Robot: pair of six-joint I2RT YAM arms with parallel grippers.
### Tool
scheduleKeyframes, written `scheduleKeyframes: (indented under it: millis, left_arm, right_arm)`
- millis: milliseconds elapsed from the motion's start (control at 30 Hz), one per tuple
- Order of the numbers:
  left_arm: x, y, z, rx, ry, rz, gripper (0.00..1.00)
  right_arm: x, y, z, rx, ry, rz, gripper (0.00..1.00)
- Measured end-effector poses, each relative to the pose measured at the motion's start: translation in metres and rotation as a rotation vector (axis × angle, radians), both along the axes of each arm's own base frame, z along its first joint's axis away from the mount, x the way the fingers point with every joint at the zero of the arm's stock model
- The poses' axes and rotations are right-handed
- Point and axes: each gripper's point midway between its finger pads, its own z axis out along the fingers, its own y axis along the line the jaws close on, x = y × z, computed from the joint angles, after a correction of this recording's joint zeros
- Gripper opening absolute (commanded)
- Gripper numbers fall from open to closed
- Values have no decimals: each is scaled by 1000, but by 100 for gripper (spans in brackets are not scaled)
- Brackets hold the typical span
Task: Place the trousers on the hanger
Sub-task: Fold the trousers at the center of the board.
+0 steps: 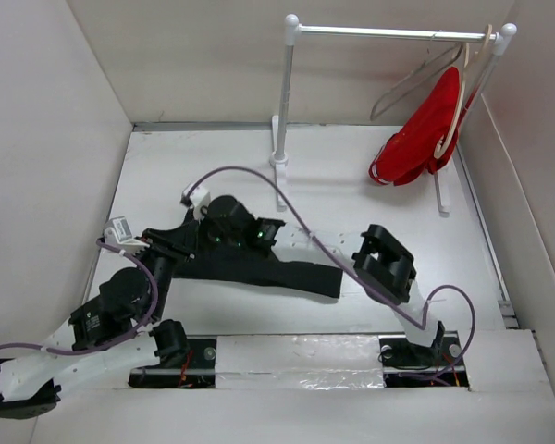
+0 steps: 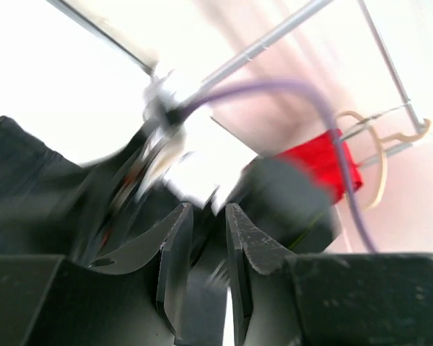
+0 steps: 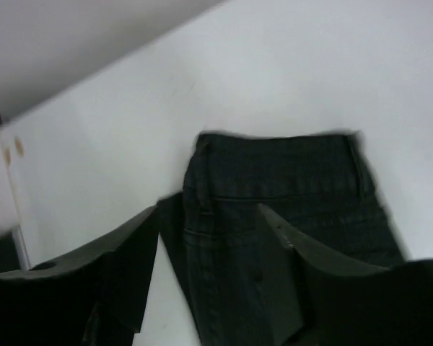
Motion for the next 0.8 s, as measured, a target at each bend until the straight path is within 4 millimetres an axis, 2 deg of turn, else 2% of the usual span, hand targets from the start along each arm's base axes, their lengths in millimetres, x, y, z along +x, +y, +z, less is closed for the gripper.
scheduleKeyframes:
  millis: [67, 100, 167, 200, 267, 300, 400, 467, 500, 567, 633, 733, 800]
  left_arm:
    - [0, 5, -2, 12, 8, 17, 24]
    - [0, 8, -2, 14, 9, 27, 24]
    - [0, 13, 0, 7, 6, 46, 27]
    - [0, 14, 0, 9, 5, 53, 29]
    - [2, 13, 0, 18, 7, 64, 32]
    - [4, 10, -2, 25, 12, 67, 34]
    - [12, -11, -12, 78, 39, 64, 36]
    - [22, -36, -29, 142, 68, 50, 37]
    - [27, -50, -41, 183, 87, 39, 37]
    - [39, -74, -67, 275, 134, 25, 39]
    - [53, -95, -92, 342, 181, -1, 39]
    - [78, -109, -132, 416, 270, -24, 40]
    - [95, -112, -150, 412, 311, -37, 40]
  right_arm:
    - [-24, 4, -32, -54, 39, 45, 65]
    - [-33, 4, -40, -70, 54, 60, 65]
    - [-44, -6, -44, -80, 64, 71, 63]
    - [-47, -14, -40, -81, 63, 67, 61]
    - [-46, -36, -27, -69, 51, 36, 44]
    - [-45, -48, -18, -52, 44, 14, 27]
    - [-42, -94, 13, 6, 3, -51, 0]
    - [-40, -124, 23, 37, -14, -105, 0]
    - [-41, -140, 21, 41, -17, -130, 0]
    - [-43, -172, 7, 23, -4, -188, 0]
    - [-44, -205, -21, -14, 27, -242, 0]
    - [-41, -262, -70, -97, 92, -352, 0]
    - [-40, -298, -92, -131, 127, -425, 0]
